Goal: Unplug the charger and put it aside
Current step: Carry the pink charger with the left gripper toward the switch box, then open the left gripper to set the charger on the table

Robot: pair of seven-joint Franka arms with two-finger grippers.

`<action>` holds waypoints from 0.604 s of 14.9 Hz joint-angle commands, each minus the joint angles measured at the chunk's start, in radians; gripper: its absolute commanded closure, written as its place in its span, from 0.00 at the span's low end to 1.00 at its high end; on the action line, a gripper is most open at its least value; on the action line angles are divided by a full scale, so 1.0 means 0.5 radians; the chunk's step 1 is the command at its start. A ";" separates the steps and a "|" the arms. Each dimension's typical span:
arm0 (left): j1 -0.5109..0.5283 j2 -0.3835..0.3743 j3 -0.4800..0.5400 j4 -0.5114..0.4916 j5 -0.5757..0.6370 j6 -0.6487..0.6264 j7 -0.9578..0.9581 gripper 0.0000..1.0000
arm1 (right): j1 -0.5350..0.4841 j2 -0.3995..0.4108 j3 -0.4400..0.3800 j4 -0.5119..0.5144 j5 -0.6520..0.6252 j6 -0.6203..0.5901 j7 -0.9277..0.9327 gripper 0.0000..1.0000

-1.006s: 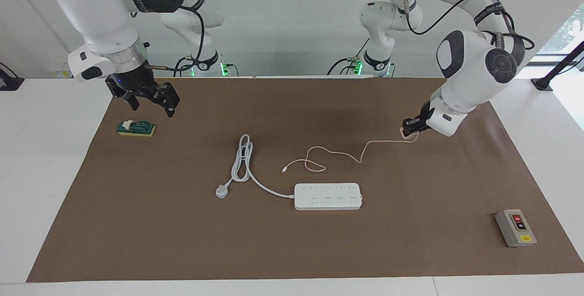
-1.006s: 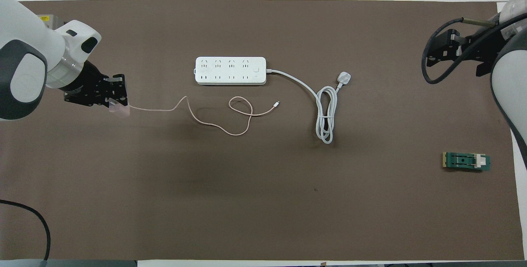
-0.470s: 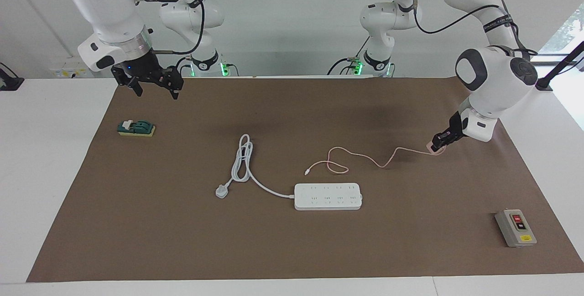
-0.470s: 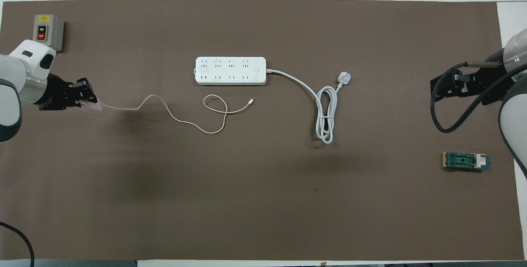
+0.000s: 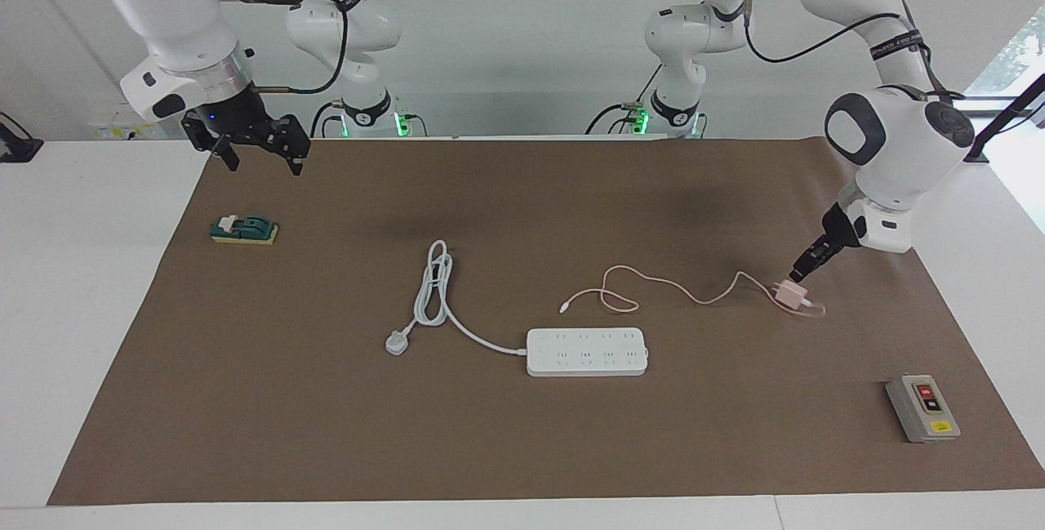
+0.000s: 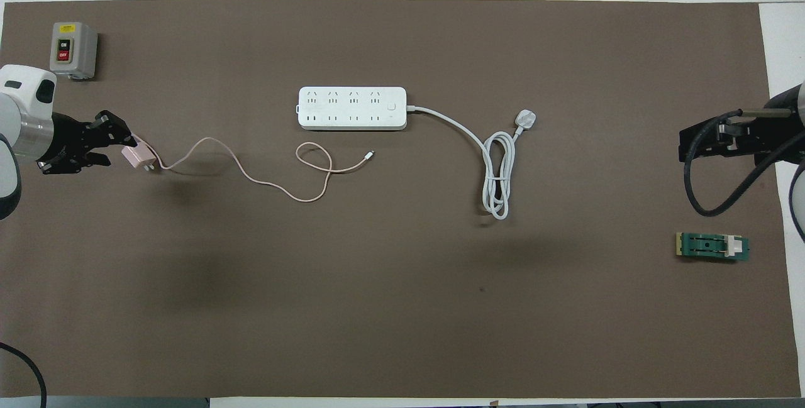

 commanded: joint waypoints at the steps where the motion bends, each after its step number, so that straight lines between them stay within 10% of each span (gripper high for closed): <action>1: -0.006 -0.057 -0.003 -0.051 -0.029 0.030 -0.041 0.00 | -0.064 -0.054 0.022 -0.079 -0.019 0.034 -0.054 0.00; 9: -0.018 -0.066 -0.009 0.274 0.194 -0.430 0.035 0.00 | -0.061 -0.060 0.022 -0.092 -0.019 0.040 -0.207 0.00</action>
